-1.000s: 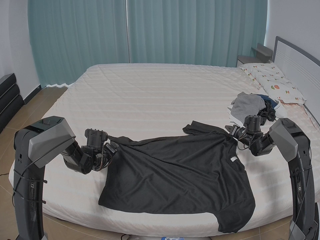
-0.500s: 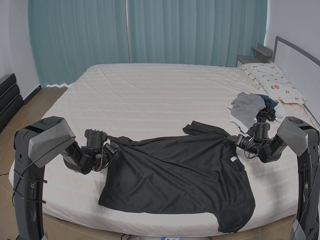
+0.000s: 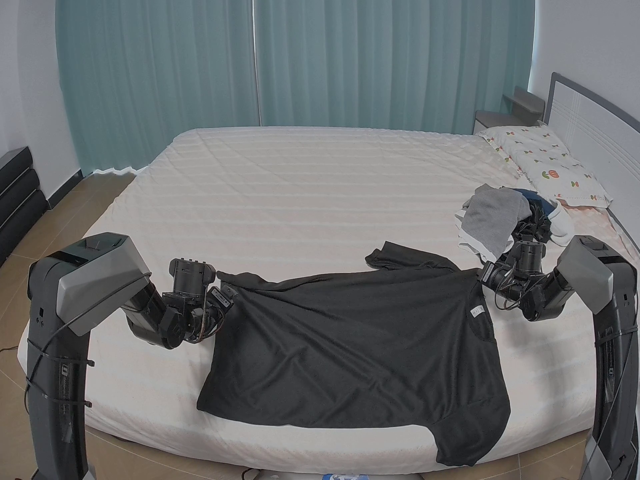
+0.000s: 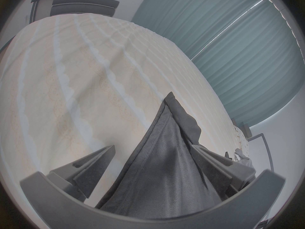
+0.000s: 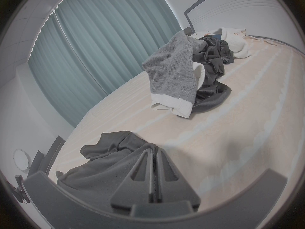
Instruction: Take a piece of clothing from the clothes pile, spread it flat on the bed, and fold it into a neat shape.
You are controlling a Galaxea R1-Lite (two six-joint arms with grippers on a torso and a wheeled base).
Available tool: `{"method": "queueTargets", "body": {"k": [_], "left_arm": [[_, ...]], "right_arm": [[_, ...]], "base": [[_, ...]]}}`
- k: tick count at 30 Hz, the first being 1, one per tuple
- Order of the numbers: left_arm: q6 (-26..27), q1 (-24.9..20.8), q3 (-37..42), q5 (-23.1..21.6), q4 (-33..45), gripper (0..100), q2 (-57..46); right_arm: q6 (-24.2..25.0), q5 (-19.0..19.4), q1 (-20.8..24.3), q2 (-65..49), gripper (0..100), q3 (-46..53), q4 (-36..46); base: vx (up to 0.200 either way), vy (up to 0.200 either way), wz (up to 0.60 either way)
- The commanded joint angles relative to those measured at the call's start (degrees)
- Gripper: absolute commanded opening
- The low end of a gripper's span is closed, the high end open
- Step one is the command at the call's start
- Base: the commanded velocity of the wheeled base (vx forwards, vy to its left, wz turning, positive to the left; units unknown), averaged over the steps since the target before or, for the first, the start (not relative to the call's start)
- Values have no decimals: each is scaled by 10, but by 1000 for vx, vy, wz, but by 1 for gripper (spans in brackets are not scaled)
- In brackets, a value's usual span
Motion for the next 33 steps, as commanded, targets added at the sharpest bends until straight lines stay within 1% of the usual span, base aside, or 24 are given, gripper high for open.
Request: {"method": "queueTargets", "body": {"k": [1, 3, 4, 7, 9, 12, 14, 15, 16, 17, 20, 21, 23, 26, 27, 29, 31, 32, 33], "left_arm": [[0, 0, 0, 0, 0, 100, 0], [1, 0, 0, 0, 0, 100, 0], [1, 0, 0, 0, -1, 100, 0], [0, 0, 0, 0, -2, 100, 0], [-3, 0, 0, -1, -1, 100, -4], [1, 0, 3, 5, -2, 100, -6], [3, -1, 22, 14, -2, 100, -21], [3, -1, 23, 14, -2, 100, -23], [10, -3, 41, 19, -2, 100, -50], [15, -5, 46, 18, -2, 100, -63], [23, -6, 52, 18, 2, 100, -93], [23, -6, 52, 18, 3, 100, -95], [24, -7, 72, 16, 5, 100, -120], [25, -20, 112, 19, 3, 100, -136], [25, -22, 119, 20, 2, 100, -139], [23, -29, 168, 26, -3, 100, -157], [16, -39, 206, 27, -8, 100, -172], [15, -41, 224, 25, -16, 100, -177], [15, -41, 224, 25, -16, 100, -177]], "right_arm": [[0, 0, -4, 12, 0, -7, -1], [5, 0, -1, 19, 0, -5, -16], [4, 0, -1, 23, 100, -5, -20], [4, 0, -1, 25, 100, -5, -18], [3, -1, -5, 12, 100, 14, -16], [2, 1, -8, -24, 100, 52, -22], [7, 1, -9, -68, 100, 104, -23], [7, 1, -9, -72, 100, 109, -24], [23, 2, -6, -116, 100, 184, -29], [34, 3, -6, -140, 100, 227, -40], [67, 7, -11, -206, 100, 331, -103], [69, 7, -11, -208, 100, 336, -104], [87, 7, -12, -259, 100, 427, -135], [91, 11, -10, -302, 100, 503, -138], [93, 12, -9, -307, 100, 515, -138], [122, 19, 1, -327, 100, 569, -139], [162, 25, 32, -333, 100, 602, -141], [174, 26, 41, -333, 100, 611, -148], [174, 26, 41, -333, 100, 611, -148]], "base": [[0, 0, 0], [0, 0, 0], [0, 0, 0], [0, 0, 0], [0, 0, 0], [0, 0, 0], [0, 0, 0], [0, 0, 0], [0, 0, 0], [0, 0, 0], [0, 0, 0], [0, 0, 0], [0, 0, 0], [0, 0, 0], [0, 0, 0], [-100, 0, 0], [-200, 0, 0], [-200, 0, 0], [-200, 0, 0]]}}
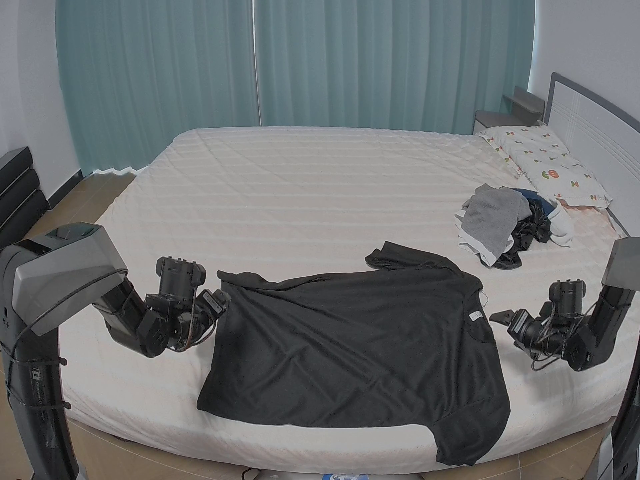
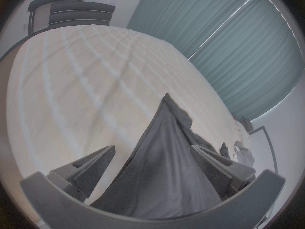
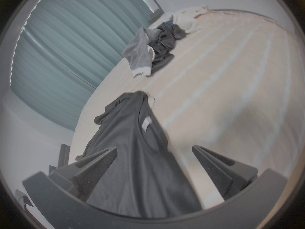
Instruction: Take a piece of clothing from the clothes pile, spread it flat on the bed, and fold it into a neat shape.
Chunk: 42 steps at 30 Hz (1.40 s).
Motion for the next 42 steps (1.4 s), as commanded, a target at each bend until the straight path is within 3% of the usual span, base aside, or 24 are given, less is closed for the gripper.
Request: {"method": "queueTargets", "body": {"k": [1, 5, 6, 7, 12, 16, 21, 32, 33, 36, 42], "left_arm": [[-19, -33, 148, 3, -46, 100, -77], [-15, -40, 213, 3, -118, 100, -71], [-1, -41, 237, 2, -151, 100, -69], [9, -41, 250, -1, -161, 100, -68], [17, -42, 258, -17, -165, 100, -43], [18, -42, 260, -18, -164, 100, -28], [28, -42, 250, -18, -168, 100, 2], [43, -54, 202, -14, -166, 100, 35], [43, -54, 204, -13, -166, 0, 35], [42, -54, 206, -9, -165, 0, 34], [42, -44, 229, 4, -165, 0, 28]], "right_arm": [[84, 21, 44, -98, 100, 146, -60], [84, 84, 35, -69, 100, 186, -126], [82, 114, 26, -48, 100, 198, -168], [82, 120, 23, -33, 100, 209, -198], [71, 119, 12, 36, 100, 236, -299], [44, 119, 1, 43, 100, 239, -295], [48, 121, -19, 48, 100, 230, -295], [42, 119, -19, 50, 100, 236, -295], [40, 119, -19, 51, 100, 238, -294], [33, 120, -19, 59, 100, 244, -294], [-26, 119, -20, 97, 100, 247, -295]], "base": [[-200, 0, 0], [-150, 0, 0], [0, 0, 0], [0, 0, 0], [0, 0, 0], [0, 0, 0], [0, 0, 0], [0, 0, 0], [0, 0, 0], [0, 0, 0], [0, 0, 0]]}}
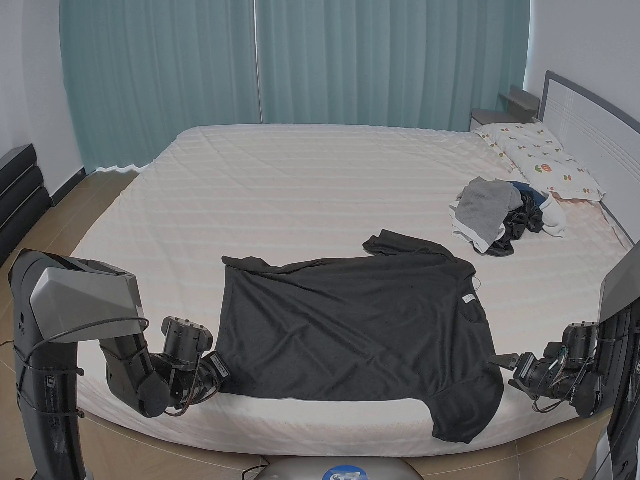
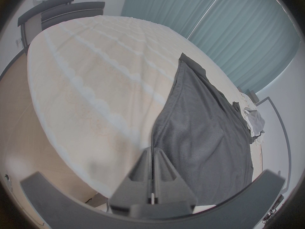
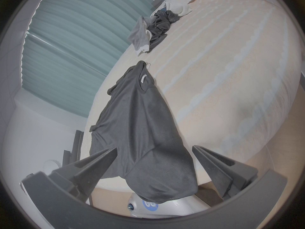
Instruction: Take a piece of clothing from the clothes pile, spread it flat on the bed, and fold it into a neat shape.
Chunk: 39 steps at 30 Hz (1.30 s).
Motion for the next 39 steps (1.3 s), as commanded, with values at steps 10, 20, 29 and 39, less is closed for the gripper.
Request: {"method": "queueTargets", "body": {"k": [10, 20, 29, 39], "left_arm": [[18, 23, 33, 5, 2, 0, -8], [19, 25, 43, 6, 2, 0, -11], [75, 25, 69, 37, 5, 0, -17], [99, 43, 69, 48, 15, 0, -17]], "right_arm": [[-21, 0, -1, 56, 100, -17, -6], [-55, -23, 1, 59, 0, -11, -6], [-139, -20, -41, 59, 0, 36, -6], [-167, -9, -60, 38, 0, 41, 36]], "base": [[0, 0, 0], [0, 0, 0], [0, 0, 0], [0, 0, 0]]}}
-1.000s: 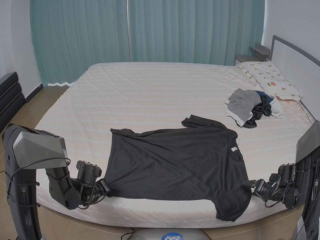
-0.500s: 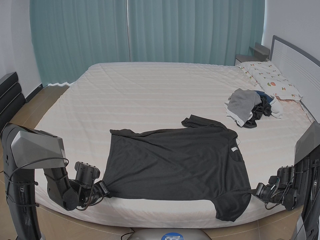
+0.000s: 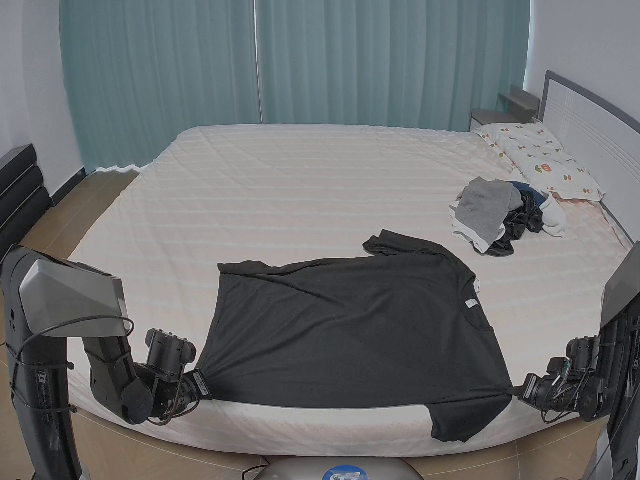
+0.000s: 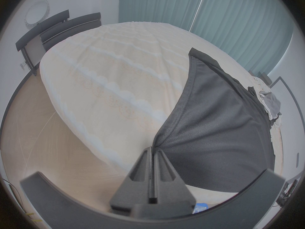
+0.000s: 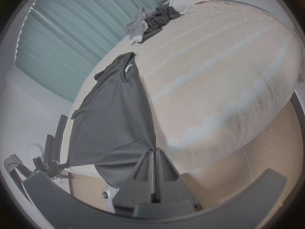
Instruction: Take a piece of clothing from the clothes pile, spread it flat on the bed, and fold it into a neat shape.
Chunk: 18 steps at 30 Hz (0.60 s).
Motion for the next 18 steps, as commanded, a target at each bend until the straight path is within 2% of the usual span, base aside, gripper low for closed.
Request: {"method": "queueTargets", "body": {"k": [1, 2, 5, 17, 18], "left_arm": [[4, 12, 0, 1, 1, 0, 0], [17, 16, 1, 1, 5, 0, 0], [20, 17, 1, 1, 8, 0, 1], [22, 14, 5, 0, 8, 0, 4], [22, 13, 5, 0, 7, 100, 4]], "right_arm": [[-14, 2, -2, -13, 0, 10, 27], [-43, 3, -1, -24, 0, 10, 68], [-62, 9, -1, -29, 0, 10, 87], [-64, 14, 4, -24, 0, 10, 85], [-63, 18, 6, -23, 0, 10, 83]], "base": [[0, 0, 0], [0, 0, 0], [0, 0, 0], [0, 0, 0], [0, 0, 0]]}}
